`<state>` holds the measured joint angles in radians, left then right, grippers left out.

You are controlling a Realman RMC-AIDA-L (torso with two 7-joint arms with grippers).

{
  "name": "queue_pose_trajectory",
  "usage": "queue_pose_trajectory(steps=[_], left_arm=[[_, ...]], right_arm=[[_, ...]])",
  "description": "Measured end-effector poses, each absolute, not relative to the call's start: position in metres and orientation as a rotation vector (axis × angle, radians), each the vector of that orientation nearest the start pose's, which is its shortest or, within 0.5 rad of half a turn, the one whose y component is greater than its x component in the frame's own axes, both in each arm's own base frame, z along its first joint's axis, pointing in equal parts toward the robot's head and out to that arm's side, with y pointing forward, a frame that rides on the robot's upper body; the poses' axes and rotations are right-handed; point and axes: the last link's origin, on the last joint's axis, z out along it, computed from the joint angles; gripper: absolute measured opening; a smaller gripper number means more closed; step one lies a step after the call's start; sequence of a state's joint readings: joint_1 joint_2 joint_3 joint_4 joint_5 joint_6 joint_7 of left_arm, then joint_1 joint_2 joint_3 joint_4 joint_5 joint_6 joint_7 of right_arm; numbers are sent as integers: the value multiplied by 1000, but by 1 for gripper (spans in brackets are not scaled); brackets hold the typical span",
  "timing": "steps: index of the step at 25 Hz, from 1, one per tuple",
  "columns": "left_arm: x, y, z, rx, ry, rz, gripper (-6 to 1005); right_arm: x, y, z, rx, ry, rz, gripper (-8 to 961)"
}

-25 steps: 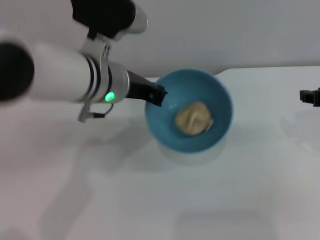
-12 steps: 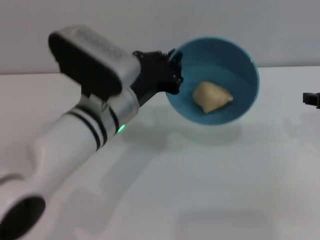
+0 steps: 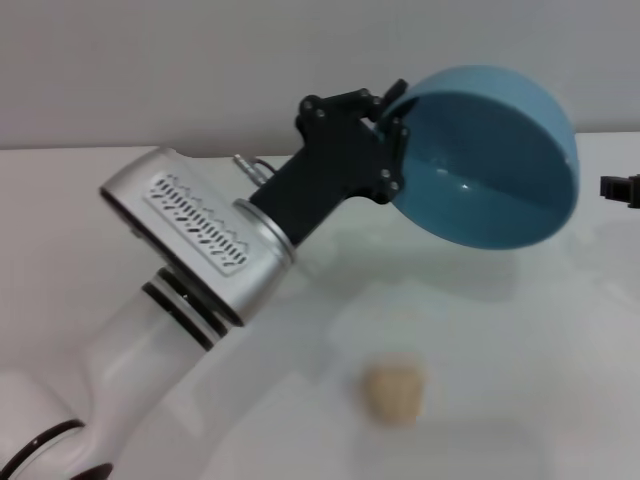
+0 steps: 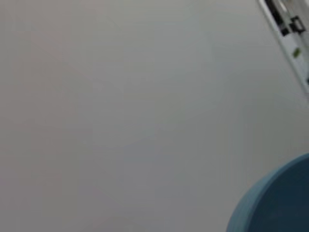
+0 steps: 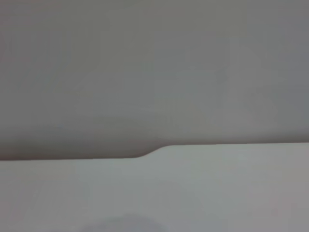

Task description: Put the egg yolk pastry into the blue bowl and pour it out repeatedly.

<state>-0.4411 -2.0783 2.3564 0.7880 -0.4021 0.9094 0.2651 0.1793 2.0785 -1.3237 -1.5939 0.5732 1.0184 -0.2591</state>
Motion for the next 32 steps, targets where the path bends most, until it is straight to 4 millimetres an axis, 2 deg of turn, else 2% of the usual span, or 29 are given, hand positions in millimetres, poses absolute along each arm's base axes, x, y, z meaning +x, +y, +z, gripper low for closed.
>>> queue_pose_trajectory(steps=[7, 13, 18, 22, 27, 32], left_arm=[[-127, 326, -100, -2033, 237, -885, 16], [-127, 336, -94, -2013, 204, -859, 16], [-129, 362, -82, -2050, -19, -678, 16], [-132, 381, -61, -2071, -201, -528, 16], [-141, 395, -37, -2109, -385, -339, 17], [-148, 404, -15, -2165, -574, -125, 16]], right_arm=[[257, 345, 71, -1882, 1235, 140, 505], [251, 345, 52, -1959, 1221, 96, 513], [234, 344, 32, -2072, 1162, 56, 519], [215, 341, 18, -2199, 1118, 75, 525], [196, 335, 9, -2353, 1063, 91, 532], [177, 324, -4, -2515, 918, 7, 538]])
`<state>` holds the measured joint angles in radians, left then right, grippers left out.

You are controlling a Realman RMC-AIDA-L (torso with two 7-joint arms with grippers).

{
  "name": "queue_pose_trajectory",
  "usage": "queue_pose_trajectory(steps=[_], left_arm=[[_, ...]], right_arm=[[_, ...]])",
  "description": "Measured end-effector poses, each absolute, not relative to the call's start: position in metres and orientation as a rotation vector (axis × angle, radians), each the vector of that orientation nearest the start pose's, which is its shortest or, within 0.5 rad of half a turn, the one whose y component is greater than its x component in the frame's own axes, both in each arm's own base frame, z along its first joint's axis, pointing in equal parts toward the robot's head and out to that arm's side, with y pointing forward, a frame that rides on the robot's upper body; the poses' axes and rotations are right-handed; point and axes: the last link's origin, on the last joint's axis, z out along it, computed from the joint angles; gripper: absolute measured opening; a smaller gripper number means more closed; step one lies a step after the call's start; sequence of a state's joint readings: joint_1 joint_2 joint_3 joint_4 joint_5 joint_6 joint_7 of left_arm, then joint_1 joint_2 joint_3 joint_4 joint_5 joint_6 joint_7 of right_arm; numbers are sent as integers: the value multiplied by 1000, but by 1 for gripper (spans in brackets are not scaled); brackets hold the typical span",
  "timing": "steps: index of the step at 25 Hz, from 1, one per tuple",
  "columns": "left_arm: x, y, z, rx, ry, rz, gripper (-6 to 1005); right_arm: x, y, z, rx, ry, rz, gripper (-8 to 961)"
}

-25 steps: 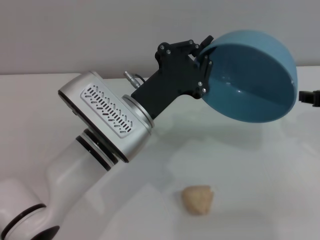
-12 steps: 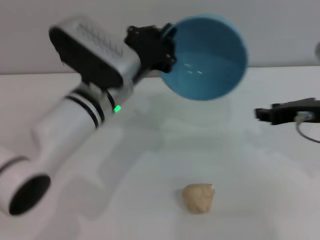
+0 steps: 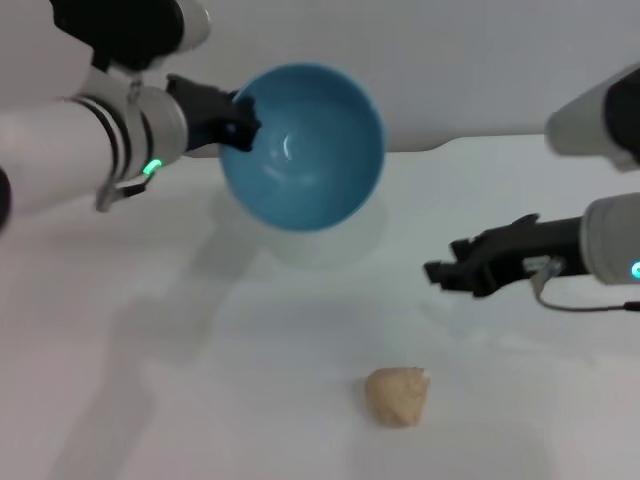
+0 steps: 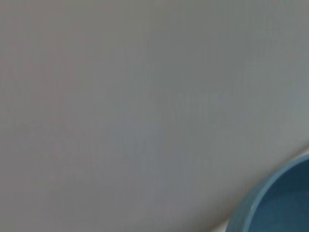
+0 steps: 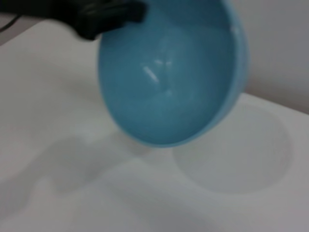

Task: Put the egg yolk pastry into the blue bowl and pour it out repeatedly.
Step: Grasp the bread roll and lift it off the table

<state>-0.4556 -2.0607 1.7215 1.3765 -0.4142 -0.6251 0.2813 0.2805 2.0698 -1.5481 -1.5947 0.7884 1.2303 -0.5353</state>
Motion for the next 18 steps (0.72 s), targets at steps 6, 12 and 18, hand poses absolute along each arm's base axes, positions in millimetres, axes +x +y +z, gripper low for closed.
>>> queue_pose_trajectory(steps=[6, 12, 18], left_arm=[[-151, 402, -2, -2220, -716, 69, 14], [-142, 396, 3, -2279, -760, 210, 13], [-135, 391, -1, -2324, -758, 290, 13]], right_arm=[[154, 307, -15, -2646, 733, -135, 547], [147, 296, -32, -2715, 664, -292, 560], [154, 289, -49, -2730, 626, -409, 578]])
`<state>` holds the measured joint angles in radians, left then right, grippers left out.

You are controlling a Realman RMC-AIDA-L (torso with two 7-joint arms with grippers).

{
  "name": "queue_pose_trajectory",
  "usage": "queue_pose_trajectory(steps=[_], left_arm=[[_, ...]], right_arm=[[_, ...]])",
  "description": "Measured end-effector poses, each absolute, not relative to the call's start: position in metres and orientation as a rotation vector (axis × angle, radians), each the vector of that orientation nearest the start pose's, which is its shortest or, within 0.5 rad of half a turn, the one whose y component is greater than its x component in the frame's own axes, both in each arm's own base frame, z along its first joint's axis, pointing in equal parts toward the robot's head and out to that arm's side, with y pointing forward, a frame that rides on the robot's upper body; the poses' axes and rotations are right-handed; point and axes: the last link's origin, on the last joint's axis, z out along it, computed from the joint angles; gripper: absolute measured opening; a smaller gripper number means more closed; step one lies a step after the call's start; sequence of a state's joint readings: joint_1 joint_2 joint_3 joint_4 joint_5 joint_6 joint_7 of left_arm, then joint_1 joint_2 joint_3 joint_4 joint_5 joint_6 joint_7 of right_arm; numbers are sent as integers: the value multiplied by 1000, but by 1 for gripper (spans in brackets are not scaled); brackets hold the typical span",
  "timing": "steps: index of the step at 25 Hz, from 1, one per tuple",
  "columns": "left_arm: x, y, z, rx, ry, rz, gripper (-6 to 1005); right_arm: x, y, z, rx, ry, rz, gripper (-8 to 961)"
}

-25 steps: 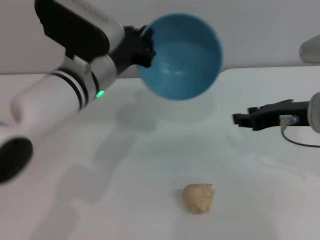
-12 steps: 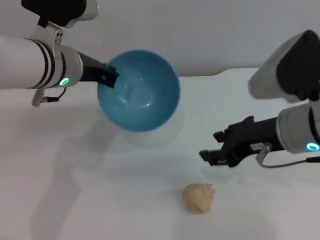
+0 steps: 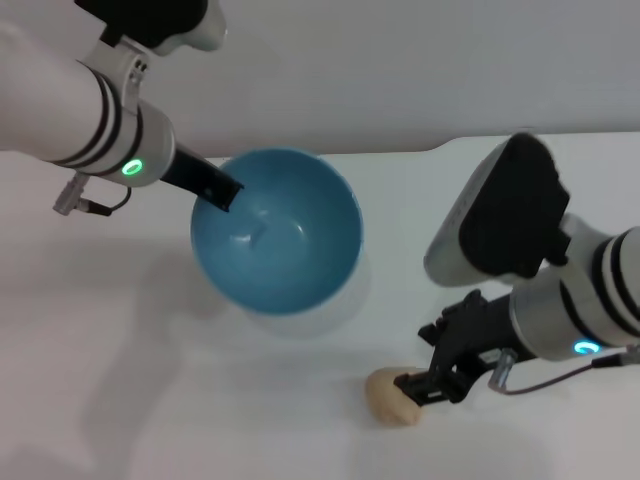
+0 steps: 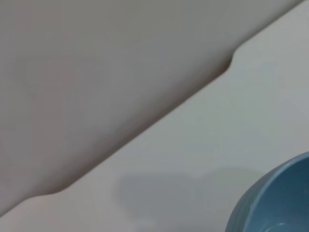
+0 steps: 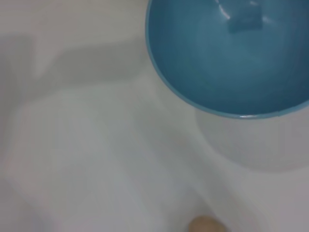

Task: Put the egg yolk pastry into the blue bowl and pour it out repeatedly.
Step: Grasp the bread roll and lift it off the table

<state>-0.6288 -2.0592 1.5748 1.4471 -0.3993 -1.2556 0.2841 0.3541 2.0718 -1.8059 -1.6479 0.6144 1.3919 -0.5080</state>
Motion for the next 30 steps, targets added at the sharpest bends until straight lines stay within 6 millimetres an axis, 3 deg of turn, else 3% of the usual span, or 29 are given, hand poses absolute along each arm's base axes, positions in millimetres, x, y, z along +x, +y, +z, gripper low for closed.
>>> queue_pose_trajectory(steps=[6, 23, 30], left_arm=[[-130, 385, -10, -2360, -743, 329, 13], [-121, 377, -21, -2400, -725, 384, 14], [-120, 376, -21, -2405, -730, 407, 13]], right_arm=[[166, 288, -64, -2740, 664, -466, 560], [185, 289, -103, -2726, 543, -605, 510], [187, 287, -107, -2730, 533, -627, 489]])
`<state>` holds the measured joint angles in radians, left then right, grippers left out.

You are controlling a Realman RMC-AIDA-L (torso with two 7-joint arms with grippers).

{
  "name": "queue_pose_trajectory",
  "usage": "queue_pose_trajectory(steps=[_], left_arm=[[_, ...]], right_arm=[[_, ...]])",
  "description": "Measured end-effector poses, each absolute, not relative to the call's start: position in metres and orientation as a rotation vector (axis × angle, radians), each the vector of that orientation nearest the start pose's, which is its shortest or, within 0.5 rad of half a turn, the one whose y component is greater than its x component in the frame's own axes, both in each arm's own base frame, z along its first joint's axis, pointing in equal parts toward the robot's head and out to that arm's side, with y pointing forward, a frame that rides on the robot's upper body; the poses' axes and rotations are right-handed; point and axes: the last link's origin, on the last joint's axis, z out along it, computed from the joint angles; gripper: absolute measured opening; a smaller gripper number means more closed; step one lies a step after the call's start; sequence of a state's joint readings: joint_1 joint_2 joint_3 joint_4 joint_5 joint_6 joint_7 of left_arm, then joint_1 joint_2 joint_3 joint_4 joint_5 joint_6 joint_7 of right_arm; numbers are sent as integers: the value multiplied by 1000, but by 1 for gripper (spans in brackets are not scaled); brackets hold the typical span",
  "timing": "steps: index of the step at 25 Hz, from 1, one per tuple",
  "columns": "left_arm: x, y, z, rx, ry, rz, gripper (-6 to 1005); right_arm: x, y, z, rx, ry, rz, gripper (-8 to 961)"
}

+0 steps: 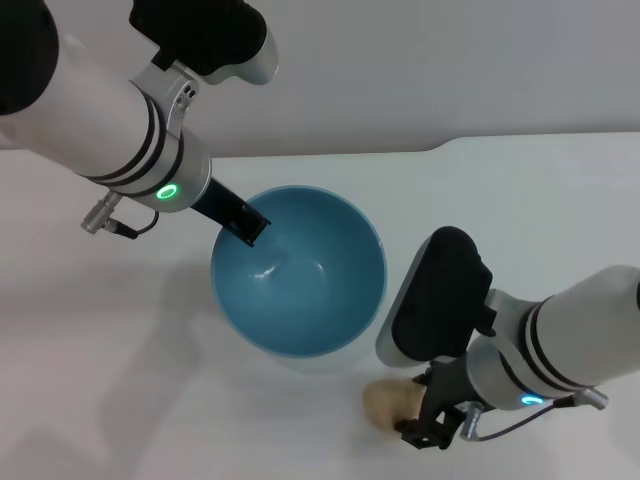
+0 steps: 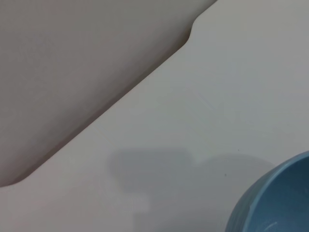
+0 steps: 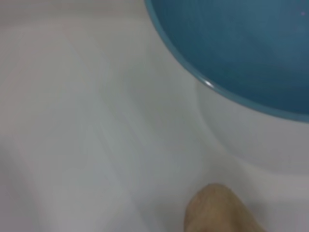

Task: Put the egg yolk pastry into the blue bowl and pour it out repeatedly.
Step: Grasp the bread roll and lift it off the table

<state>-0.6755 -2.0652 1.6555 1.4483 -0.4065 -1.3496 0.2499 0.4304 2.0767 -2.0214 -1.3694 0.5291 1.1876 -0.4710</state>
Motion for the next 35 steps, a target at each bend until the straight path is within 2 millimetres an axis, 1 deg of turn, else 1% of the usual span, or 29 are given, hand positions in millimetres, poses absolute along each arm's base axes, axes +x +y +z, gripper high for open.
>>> queue_pose_trajectory(steps=[4, 7, 9, 10, 11, 15, 18, 22, 26, 27, 28, 29, 31, 34, 35], left_arm=[[-120, 376, -21, -2406, -733, 415, 13], [-119, 376, -21, -2407, -732, 415, 13], [-119, 375, -21, -2408, -732, 419, 13], [-119, 375, -21, -2410, -733, 424, 13], [-119, 374, -22, -2412, -732, 428, 13], [-118, 369, -27, -2430, -726, 477, 13], [-119, 366, -30, -2438, -717, 513, 13], [-121, 365, -32, -2441, -717, 532, 13], [-122, 362, -33, -2448, -720, 557, 13], [-122, 361, -34, -2453, -714, 568, 13], [-122, 361, -34, -2453, -714, 568, 13], [-121, 360, -35, -2457, -710, 572, 13], [-119, 358, -38, -2462, -702, 580, 13], [-117, 357, -41, -2465, -694, 589, 13], [-116, 356, -43, -2466, -688, 595, 13]], right_arm=[[190, 288, -105, -2723, 556, -647, 477], [186, 288, -101, -2720, 576, -649, 449], [177, 286, -96, -2727, 566, -631, 430], [169, 283, -92, -2737, 551, -613, 420], [169, 283, -92, -2737, 551, -613, 411], [149, 275, -83, -2763, 491, -582, 373], [131, 270, -72, -2776, 431, -545, 322], [114, 266, -58, -2774, 380, -491, 283], [88, 261, -43, -2765, 276, -382, 237], [78, 259, -37, -2757, 231, -336, 225], [78, 259, -37, -2757, 231, -336, 202], [71, 259, -35, -2751, 200, -308, 178], [69, 262, -34, -2740, 187, -297, 131], [71, 266, -36, -2727, 193, -293, 61], [73, 268, -37, -2721, 198, -290, 55]])
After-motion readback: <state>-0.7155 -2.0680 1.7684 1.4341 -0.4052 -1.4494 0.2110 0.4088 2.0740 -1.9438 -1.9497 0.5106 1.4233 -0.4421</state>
